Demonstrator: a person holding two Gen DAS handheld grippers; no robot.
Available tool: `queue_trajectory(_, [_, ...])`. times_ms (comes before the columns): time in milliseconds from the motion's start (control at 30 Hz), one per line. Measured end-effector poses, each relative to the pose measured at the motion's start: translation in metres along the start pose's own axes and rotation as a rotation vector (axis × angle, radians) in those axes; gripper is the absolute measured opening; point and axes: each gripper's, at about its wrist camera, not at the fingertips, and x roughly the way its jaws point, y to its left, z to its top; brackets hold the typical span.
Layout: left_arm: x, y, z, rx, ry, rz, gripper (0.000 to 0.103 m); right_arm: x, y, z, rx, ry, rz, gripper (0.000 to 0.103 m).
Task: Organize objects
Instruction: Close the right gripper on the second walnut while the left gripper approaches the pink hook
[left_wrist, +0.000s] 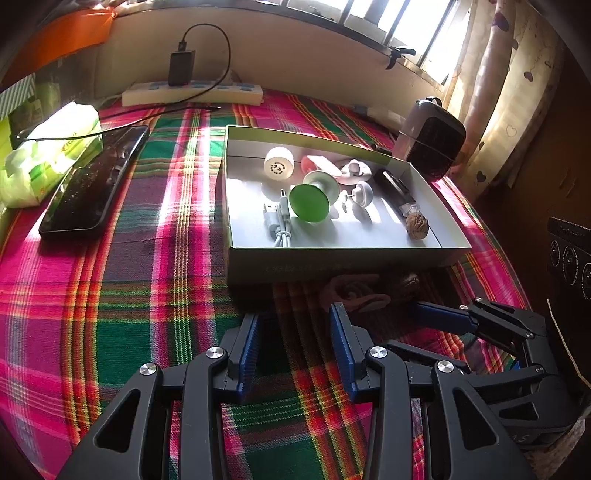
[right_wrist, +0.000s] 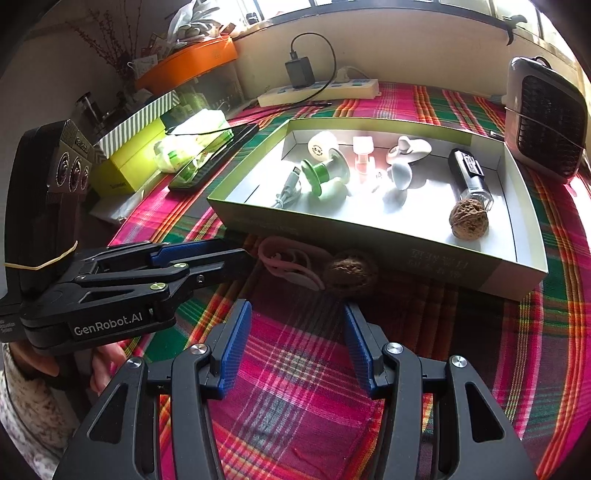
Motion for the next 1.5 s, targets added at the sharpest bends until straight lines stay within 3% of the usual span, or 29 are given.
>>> queue_trajectory(267, [0.003, 0.0, 0.005, 0.008, -0.003, -0.014, 0.035, -0.012, -0.02, 0.004, 0.102, -0.06, -0.101, 0.051])
queue_trajectory(400, [0.004, -0.002, 0.005, 0.013, -0.002, -0.022, 0.035, -0.009, -0.025, 0.011, 0.166, -0.067, -0.094, 0.051])
queue_trajectory(833, [0.006, -0.005, 0.005, 0.031, 0.005, -0.037, 0.035, -0.005, -0.027, 0.013, 0.194, -0.081, -0.172, 0.051])
queue_trajectory(1000, [0.007, -0.009, 0.005, 0.052, 0.014, -0.05, 0.035, -0.007, -0.028, 0.011, 0.185, -0.07, -0.163, 0.035])
queue_trajectory(1500, [0.015, -0.03, 0.009, 0.131, 0.028, -0.094, 0.035, -0.023, -0.041, -0.001, 0.187, -0.076, -0.201, 0.035])
